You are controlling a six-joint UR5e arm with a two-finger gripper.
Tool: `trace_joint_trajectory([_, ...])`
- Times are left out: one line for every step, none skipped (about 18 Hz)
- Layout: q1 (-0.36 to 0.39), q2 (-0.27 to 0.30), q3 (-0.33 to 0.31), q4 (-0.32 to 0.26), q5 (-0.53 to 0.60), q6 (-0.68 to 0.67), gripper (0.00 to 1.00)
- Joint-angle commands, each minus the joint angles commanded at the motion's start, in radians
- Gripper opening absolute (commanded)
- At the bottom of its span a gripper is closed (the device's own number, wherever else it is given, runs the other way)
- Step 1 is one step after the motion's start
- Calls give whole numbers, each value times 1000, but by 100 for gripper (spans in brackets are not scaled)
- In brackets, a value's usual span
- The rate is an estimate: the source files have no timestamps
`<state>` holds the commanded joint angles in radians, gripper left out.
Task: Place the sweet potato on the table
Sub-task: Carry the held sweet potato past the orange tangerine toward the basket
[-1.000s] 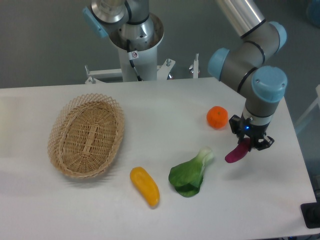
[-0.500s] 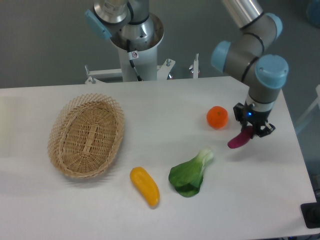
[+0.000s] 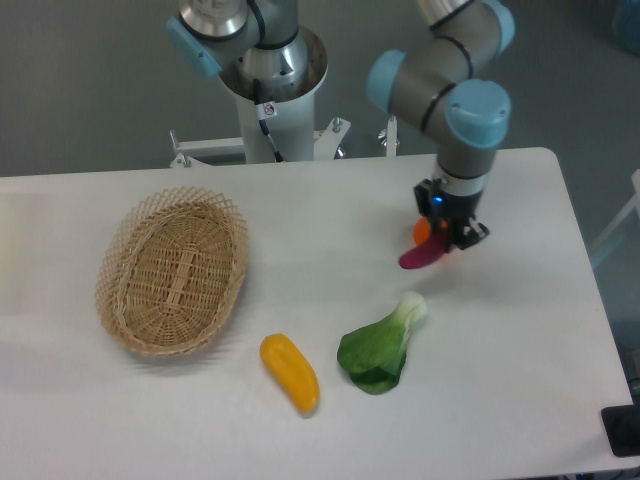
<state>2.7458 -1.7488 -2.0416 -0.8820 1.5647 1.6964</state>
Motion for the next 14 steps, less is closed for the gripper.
trace_joint_trajectory([-5,3,-3,-3,2,27,35])
trace_joint_trajectory([-11,3,-6,-6,2,52,37])
trace_joint_trajectory([-12,3,-17,-6,2,66,39])
trace_joint_trajectory([-15,3,-31,-6,0,74,39])
trace_joint_trajectory([-17,3,-38,-6,-5,80,39])
trace_joint_trajectory([-23,3,-54,-6,-5,88,39])
trace_joint_trajectory([-34,3,-64,-5,-5,92,39])
trace_joint_trajectory([-40,5,-66,-5,-8,91,39])
trace_joint_trajectory([-46,5,-71,-6,-8,92,42])
trace_joint_trajectory([-54,6,-81,-6,-8,92,43])
trace_joint_trajectory([-58,11,-92,-5,-8,92,45])
trace_joint_trajectory([-60,14,-100,-5,-8,94,46])
trace_joint_trajectory([-61,17,-107,-5,-8,94,46])
trace_joint_trajectory([-69,20,-117,-5,-5,95,46])
